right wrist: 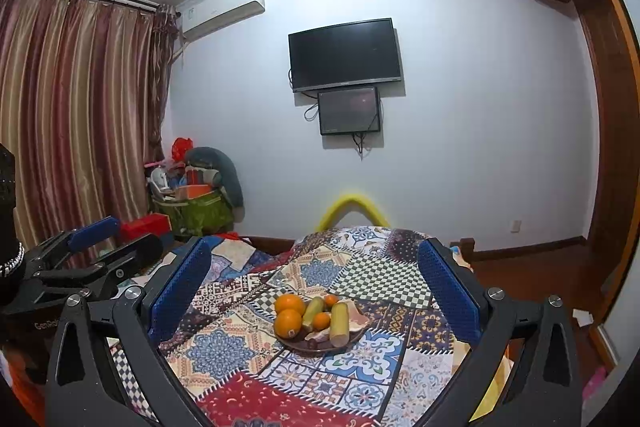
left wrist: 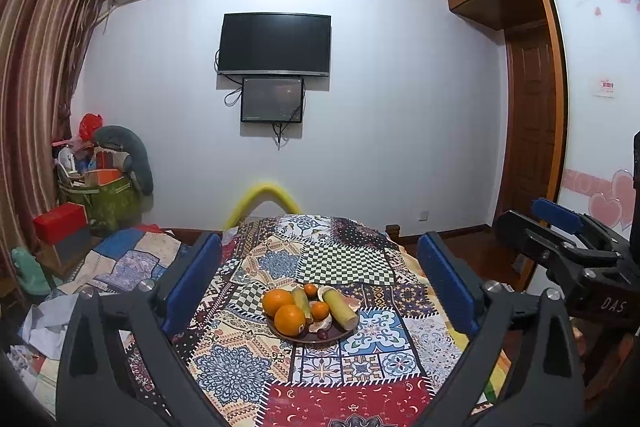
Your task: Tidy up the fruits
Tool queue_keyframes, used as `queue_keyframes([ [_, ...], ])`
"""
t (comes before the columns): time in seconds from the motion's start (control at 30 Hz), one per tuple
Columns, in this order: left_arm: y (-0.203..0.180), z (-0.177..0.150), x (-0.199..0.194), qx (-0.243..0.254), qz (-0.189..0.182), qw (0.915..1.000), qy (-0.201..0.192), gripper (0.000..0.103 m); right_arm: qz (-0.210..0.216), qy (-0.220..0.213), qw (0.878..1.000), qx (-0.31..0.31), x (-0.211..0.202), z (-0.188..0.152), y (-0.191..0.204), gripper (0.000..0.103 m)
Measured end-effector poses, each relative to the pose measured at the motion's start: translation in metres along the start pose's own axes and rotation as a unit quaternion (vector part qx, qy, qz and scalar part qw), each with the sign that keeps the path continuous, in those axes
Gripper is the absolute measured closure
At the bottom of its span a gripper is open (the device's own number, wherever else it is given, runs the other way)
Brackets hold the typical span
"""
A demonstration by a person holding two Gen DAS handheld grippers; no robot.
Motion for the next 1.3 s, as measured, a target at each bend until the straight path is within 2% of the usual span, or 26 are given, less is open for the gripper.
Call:
queue_keyframes([
  [1.3, -0.0045, -0.0024, 0.0048, -0.003, -0.013, 0.9998, 0.014, 0.001, -0.007, 0.005, 1.000, 0.002, -0.0027, 0.0016, -0.0049, 0.000],
])
Point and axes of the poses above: each gripper's, at about its wrist camera, not at the fingertips, and x roughly the way its jaws point, y to its left, z to its top, the point moved 9 cm from there along x, roughly the way its jaws point, and after that the axes turned 14 degrees about -x, right-handed, at the moved point
